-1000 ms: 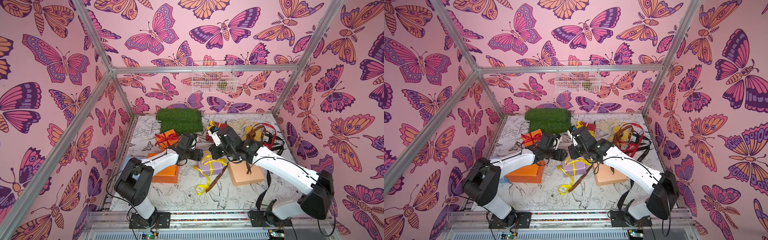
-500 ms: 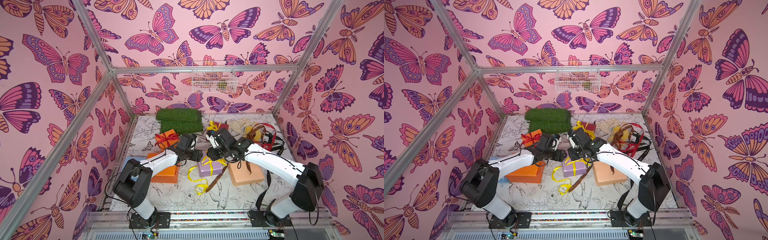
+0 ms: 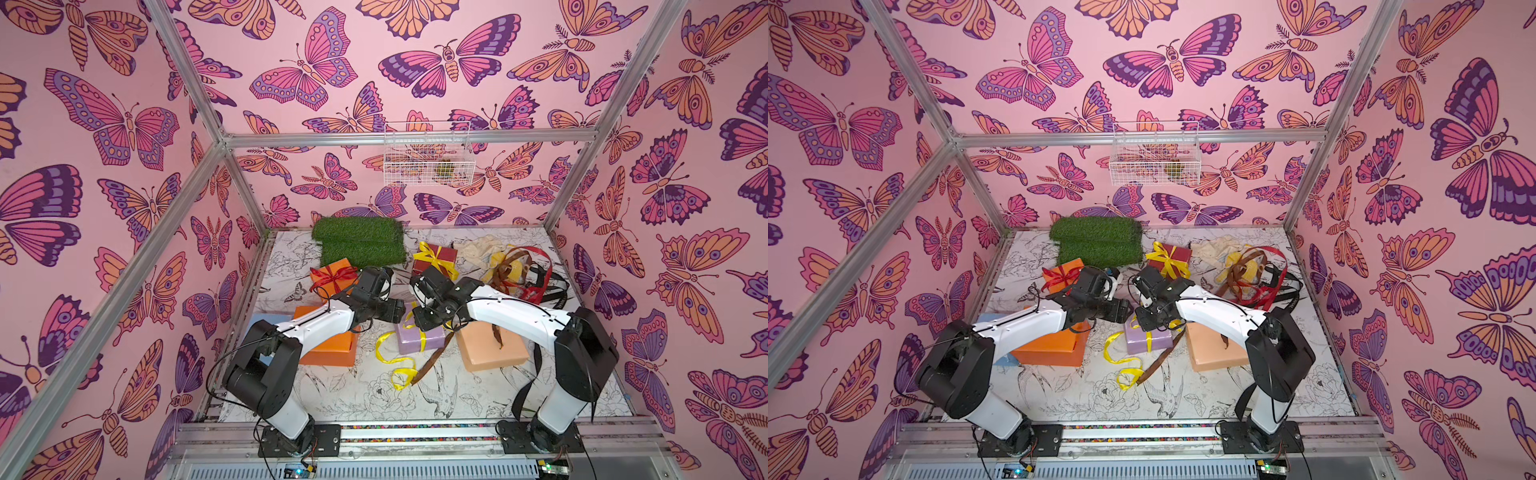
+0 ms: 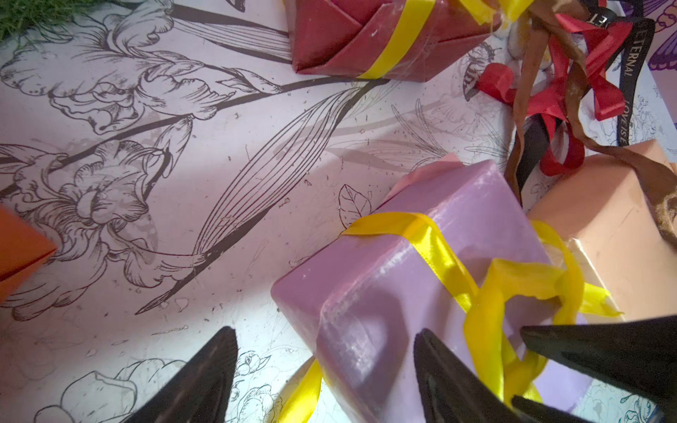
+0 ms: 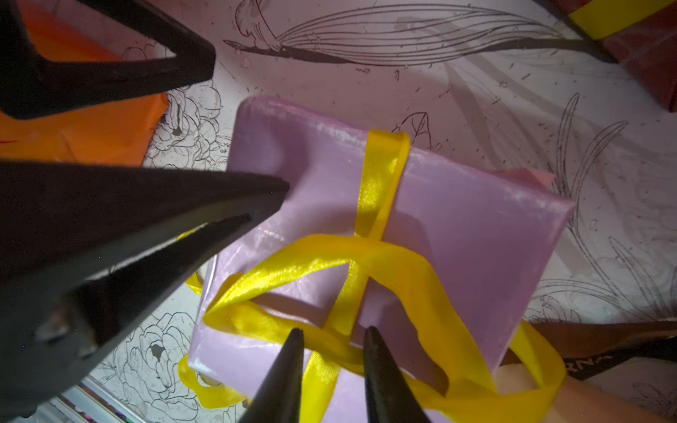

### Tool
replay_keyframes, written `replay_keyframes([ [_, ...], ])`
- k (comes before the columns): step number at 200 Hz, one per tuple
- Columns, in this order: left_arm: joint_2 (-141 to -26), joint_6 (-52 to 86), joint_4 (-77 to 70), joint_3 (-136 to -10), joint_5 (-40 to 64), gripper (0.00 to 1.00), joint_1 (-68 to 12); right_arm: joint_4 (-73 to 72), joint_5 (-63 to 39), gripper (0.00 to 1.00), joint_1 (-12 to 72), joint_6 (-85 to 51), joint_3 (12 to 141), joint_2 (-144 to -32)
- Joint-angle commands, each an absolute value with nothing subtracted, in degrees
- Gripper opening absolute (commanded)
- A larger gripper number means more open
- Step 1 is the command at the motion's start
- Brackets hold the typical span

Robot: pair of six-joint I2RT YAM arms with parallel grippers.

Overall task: Untie the ribbon bows on the gift boxes
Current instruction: Pull the ribbon from the gift box.

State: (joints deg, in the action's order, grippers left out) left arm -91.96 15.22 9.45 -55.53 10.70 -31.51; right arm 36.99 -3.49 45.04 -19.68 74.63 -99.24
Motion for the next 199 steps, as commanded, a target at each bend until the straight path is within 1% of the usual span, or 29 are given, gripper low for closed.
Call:
replay_keyframes([
  [1,-90.7,14.0,10.7,-54.4,10.9,0.78,-31.2,36.9,-2.3,0.35,44.8,-20.9,75.5,-99.6],
  [25,-90.7,14.1,10.7,-54.3,10.8,0.78,-31.2,36.5,-1.8,0.37,44.8,-21.2,75.5,-99.8],
  [59,-91.0,14.1,10.7,-54.3,10.9,0.78,-31.2,35.8,-0.8,0.37,44.8,-21.9,76.4,-100.7],
  [106,-91.4,14.1,10.5,-54.2,11.0,0.78,-31.2,33.1,-1.6,0.27,44.8,-23.7,76.4,-100.6],
  [124,-91.6,14.0,10.4,-54.3,11.0,0.78,-31.2,32.5,-0.9,0.26,44.7,-24.6,75.9,-100.6],
  [135,-91.8,14.0,10.3,-54.4,11.0,0.78,-31.2,32.9,-0.1,0.28,44.6,-25.0,76.2,-101.0],
  [147,-91.9,14.0,10.4,-54.4,11.1,0.78,-31.2,33.1,0.3,0.34,44.5,-25.4,76.2,-101.3],
  [165,-92.1,13.9,10.3,-54.4,11.0,0.78,-31.2,32.9,0.3,0.36,44.3,-25.9,76.2,-101.6],
  [199,-92.3,13.9,10.4,-54.5,11.0,0.78,-31.1,32.7,0.8,0.35,44.1,-26.1,76.2,-101.8],
])
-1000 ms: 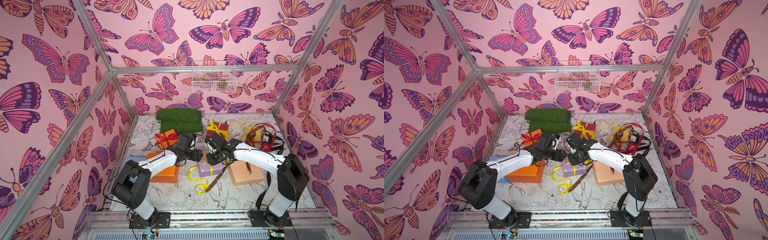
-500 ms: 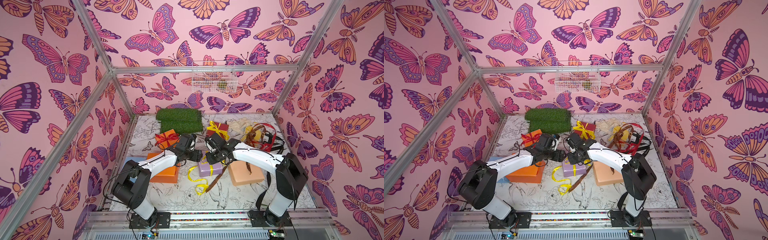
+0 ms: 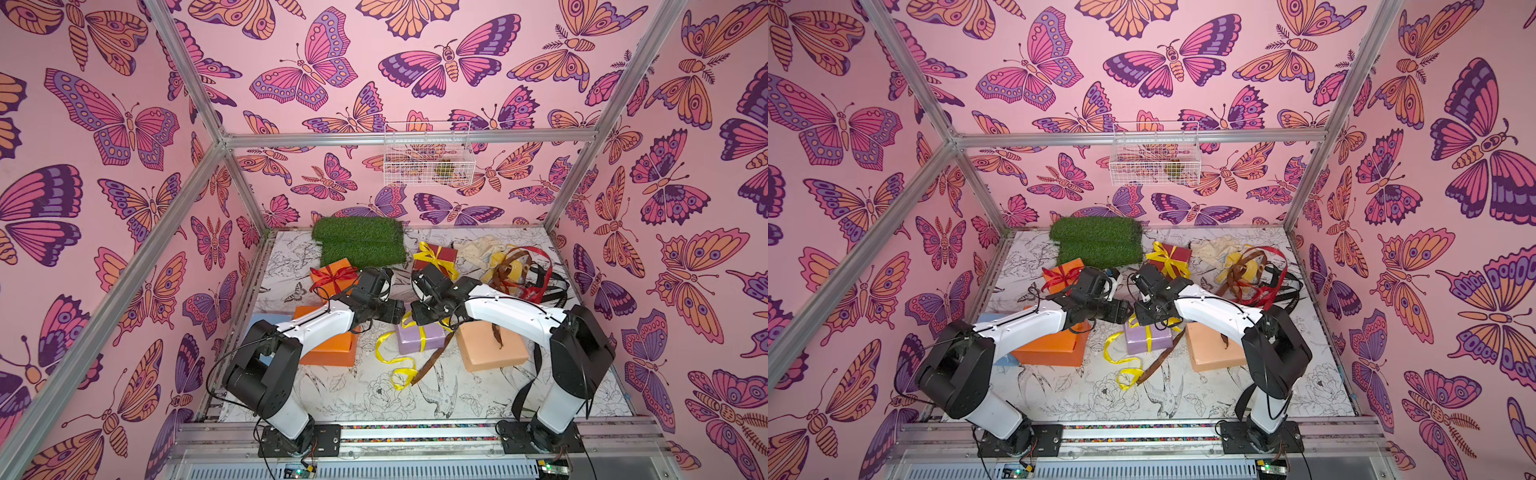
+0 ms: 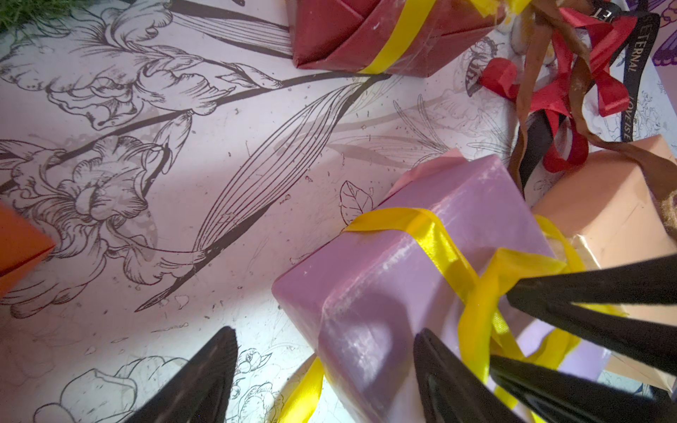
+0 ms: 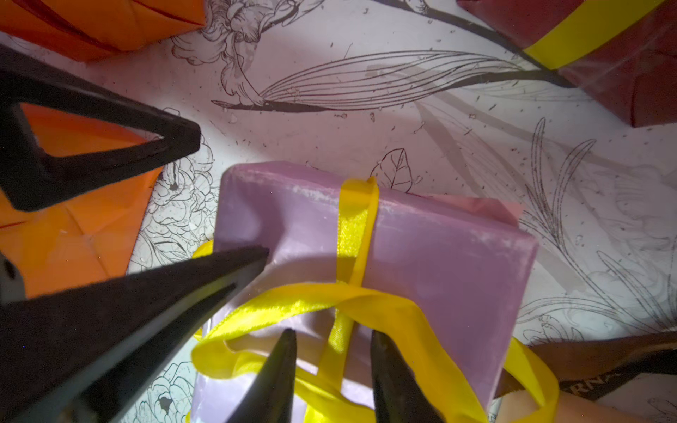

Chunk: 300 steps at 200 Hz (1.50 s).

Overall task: Untie the ribbon bows on the gift boxes
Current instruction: Pull the ribbon from the gift box.

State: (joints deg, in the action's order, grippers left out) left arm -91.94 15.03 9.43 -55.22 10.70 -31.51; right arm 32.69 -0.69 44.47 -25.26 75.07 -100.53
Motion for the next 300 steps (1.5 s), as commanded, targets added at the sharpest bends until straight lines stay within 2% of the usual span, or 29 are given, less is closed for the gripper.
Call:
replay_keyframes([
  [1,-92.3,13.9,10.4,-54.5,11.0,0.78,-31.1,32.8,0.8,0.35,44.0,-26.1,76.2,-101.9],
  [91,-92.8,14.2,10.2,-54.7,11.0,0.78,-31.1,33.9,-0.4,0.3,44.4,-25.8,76.6,-103.5],
  [250,-92.3,14.1,10.1,-54.2,10.7,0.78,-31.0,40.5,8.1,0.2,47.8,-26.5,80.5,-107.8],
  [277,-92.3,14.1,10.0,-54.0,10.7,0.78,-30.8,40.4,7.3,0.13,48.3,-26.3,80.9,-108.3],
  [289,-92.2,14.1,10.0,-54.0,10.7,0.78,-30.8,39.5,5.4,0.08,48.2,-26.3,80.6,-107.9],
  [300,-92.1,14.0,10.0,-53.9,10.7,0.78,-30.8,37.9,2.6,0.07,47.8,-26.4,79.8,-107.2],
])
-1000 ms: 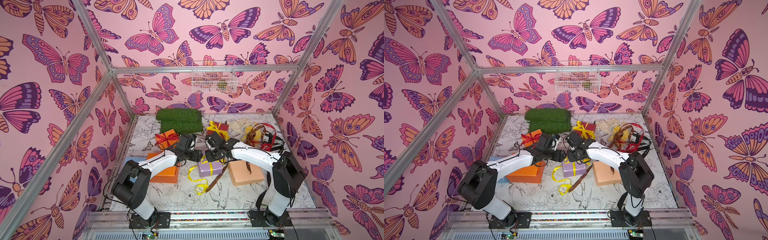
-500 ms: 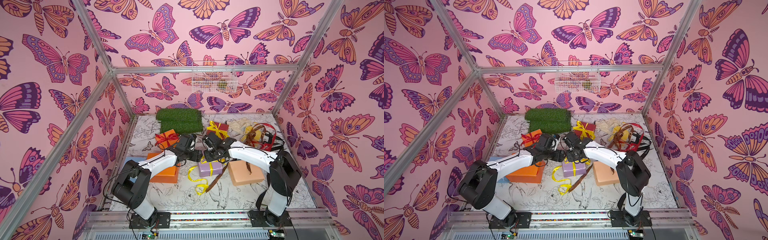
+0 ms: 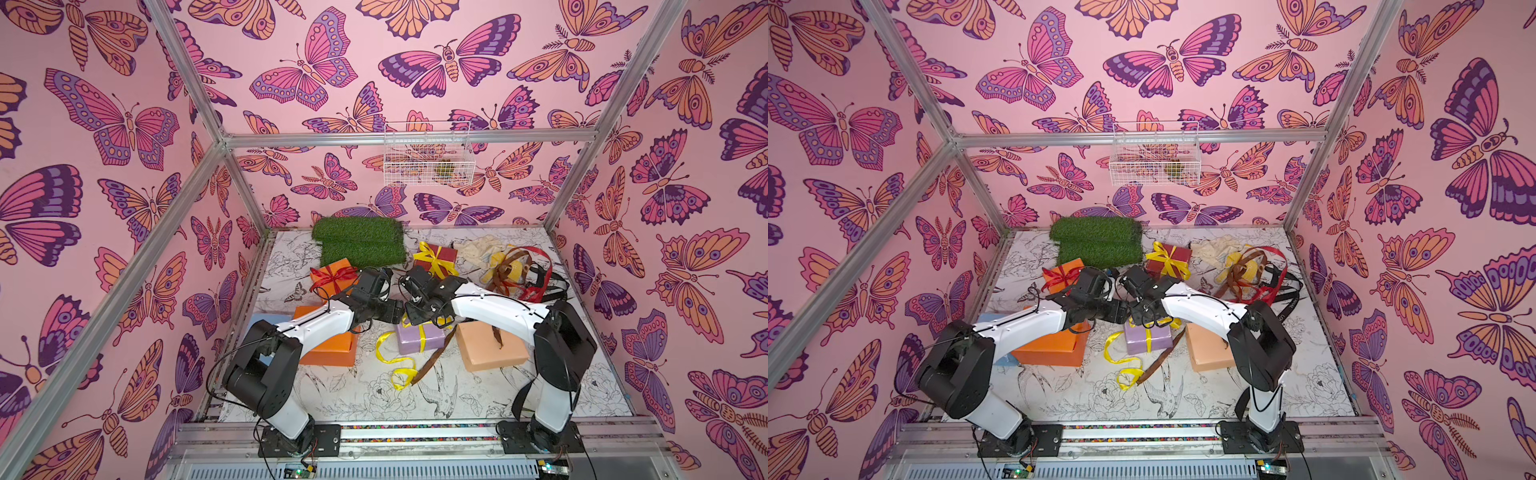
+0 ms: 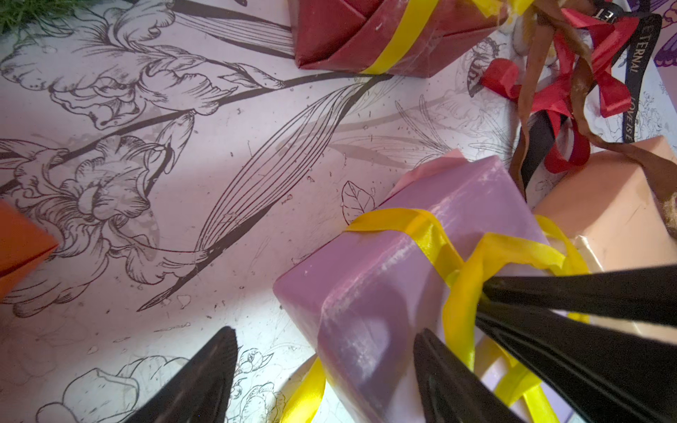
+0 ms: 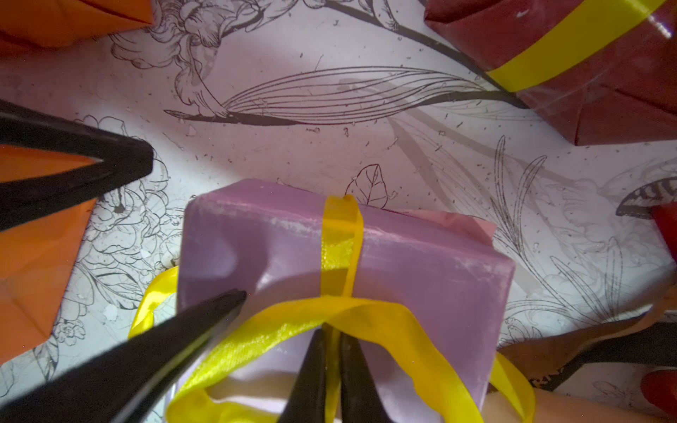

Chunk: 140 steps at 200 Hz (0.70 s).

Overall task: Untie the ribbon bows on the gift boxes
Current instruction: Pull the ribbon from the gift box.

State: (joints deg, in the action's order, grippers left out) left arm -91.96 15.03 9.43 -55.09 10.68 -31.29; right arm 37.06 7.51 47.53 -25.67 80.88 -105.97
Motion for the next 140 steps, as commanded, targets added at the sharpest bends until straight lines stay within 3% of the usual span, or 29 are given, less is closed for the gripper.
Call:
replay_keyframes([
  [1,-92.2,14.1,10.0,-53.9,10.7,0.78,-30.8,37.7,2.3,0.07,47.7,-26.4,79.6,-107.0],
  [14,-92.1,14.0,10.0,-53.8,10.6,0.78,-30.7,34.6,-1.9,0.0,46.7,-26.9,77.7,-105.6],
  [140,-91.4,14.3,10.0,-53.6,10.4,0.78,-30.6,26.5,-10.3,0.0,41.6,-24.4,71.3,-90.7],
])
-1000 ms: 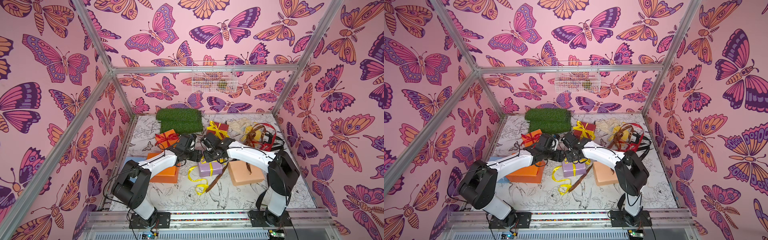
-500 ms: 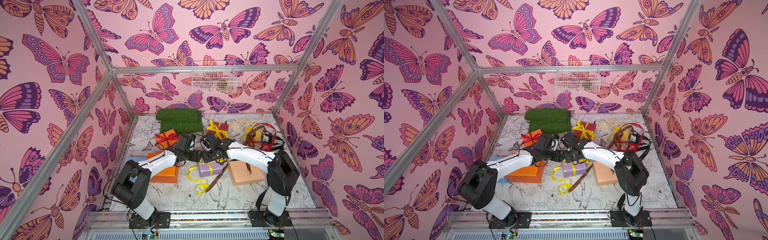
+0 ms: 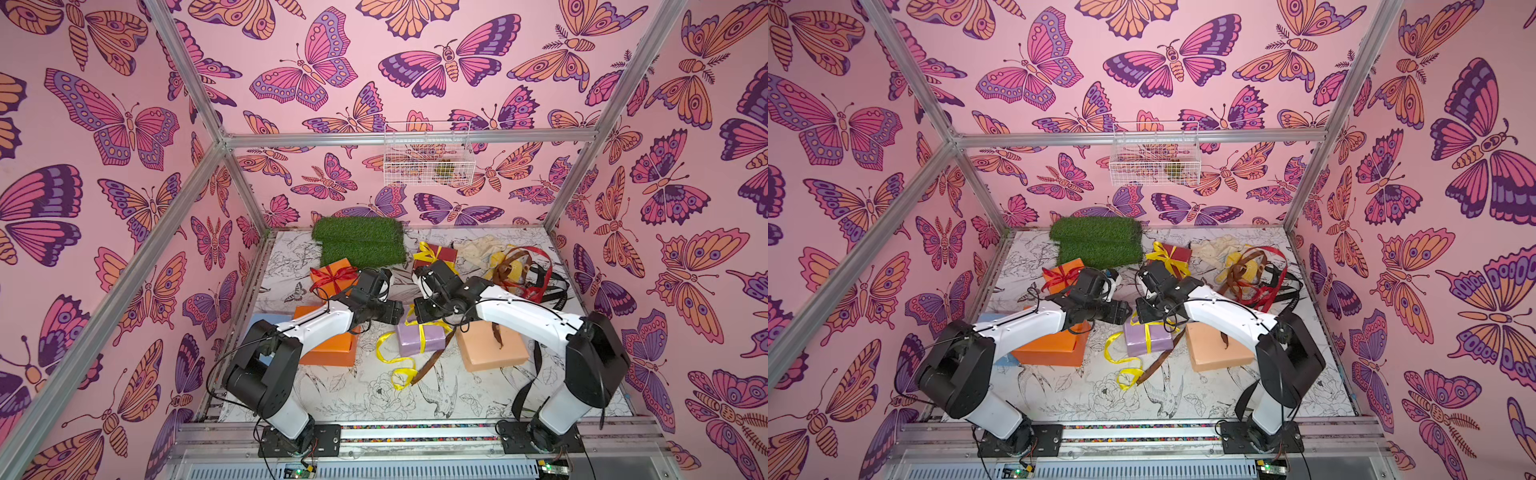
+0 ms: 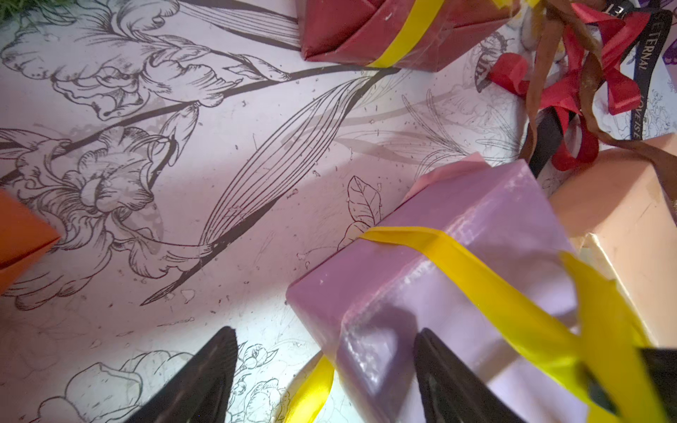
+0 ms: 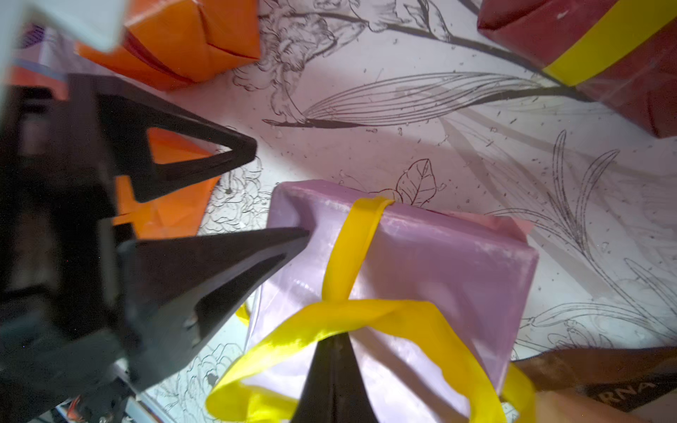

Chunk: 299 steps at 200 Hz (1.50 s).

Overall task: Untie the ribbon bows on the gift boxes
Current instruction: Pull the ribbon from the gift box.

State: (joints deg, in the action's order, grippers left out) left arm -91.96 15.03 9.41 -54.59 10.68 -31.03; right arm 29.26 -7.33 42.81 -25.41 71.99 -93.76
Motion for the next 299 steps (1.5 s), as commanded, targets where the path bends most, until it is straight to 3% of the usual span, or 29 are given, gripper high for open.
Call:
replay_keyframes([
  [1,-91.5,14.2,10.0,-53.6,10.4,0.78,-30.6,26.5,-10.3,0.0,41.5,-24.4,71.3,-90.7],
  [40,-91.3,14.3,10.0,-53.7,10.5,0.78,-30.6,28.7,-8.1,0.0,40.8,-22.4,72.4,-88.0],
  [100,-90.8,14.3,10.0,-53.5,10.4,0.78,-30.6,20.6,-11.8,0.0,37.6,-23.7,71.3,-78.9],
  [207,-91.3,14.8,10.0,-53.9,11.5,0.78,-30.6,22.4,-10.5,0.0,33.4,-13.6,82.0,-69.2],
  [256,-92.1,15.2,10.0,-54.4,11.6,0.78,-30.6,13.6,-17.4,0.0,33.4,-9.2,85.3,-64.9],
  [299,-92.5,15.6,10.0,-54.5,11.7,0.78,-30.6,5.9,-13.6,0.0,33.4,-5.4,87.4,-59.8],
])
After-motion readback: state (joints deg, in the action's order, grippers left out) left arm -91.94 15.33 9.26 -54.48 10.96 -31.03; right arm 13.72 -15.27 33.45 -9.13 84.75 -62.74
